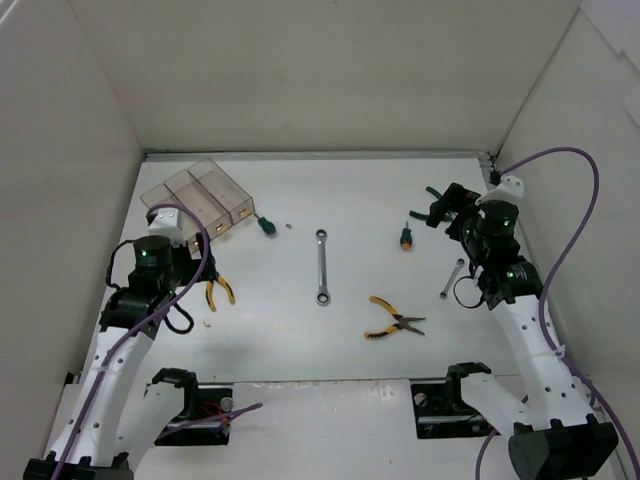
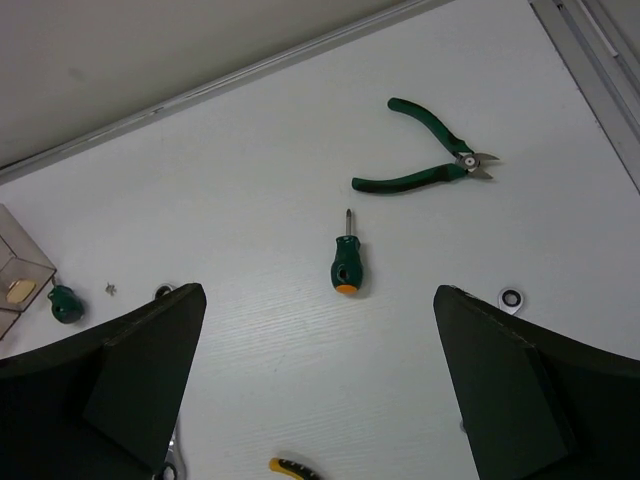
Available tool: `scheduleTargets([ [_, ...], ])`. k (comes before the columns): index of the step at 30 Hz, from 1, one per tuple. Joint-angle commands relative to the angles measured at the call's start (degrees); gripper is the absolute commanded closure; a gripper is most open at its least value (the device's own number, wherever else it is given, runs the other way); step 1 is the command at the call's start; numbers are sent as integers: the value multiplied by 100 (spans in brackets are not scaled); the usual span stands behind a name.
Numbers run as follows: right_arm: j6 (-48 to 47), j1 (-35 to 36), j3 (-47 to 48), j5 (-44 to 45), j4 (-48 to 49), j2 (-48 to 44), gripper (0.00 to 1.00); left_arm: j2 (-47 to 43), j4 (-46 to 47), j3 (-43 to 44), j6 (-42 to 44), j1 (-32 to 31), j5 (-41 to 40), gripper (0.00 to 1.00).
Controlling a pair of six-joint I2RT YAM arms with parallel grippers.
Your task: Sort the tools into containers
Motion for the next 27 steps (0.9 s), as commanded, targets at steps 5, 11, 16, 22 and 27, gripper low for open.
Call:
scheduleTargets([
  [5, 49, -43, 106, 228, 139, -30, 2, 112, 216, 131, -51, -29, -101, 0],
  [11, -21, -35, 80, 255, 25, -145, 2, 472, 14, 281, -156, -29, 14, 0],
  [16, 67, -43, 141, 369, -256, -75, 2, 701, -285, 553, -227, -29, 66, 0],
  [22, 137, -35, 132, 343, -380, -48, 2, 947, -417, 632, -420, -29, 66, 1],
  [27, 155, -43, 123, 237, -424, 31, 2, 1489, -495, 781, -595, -108, 172, 3],
])
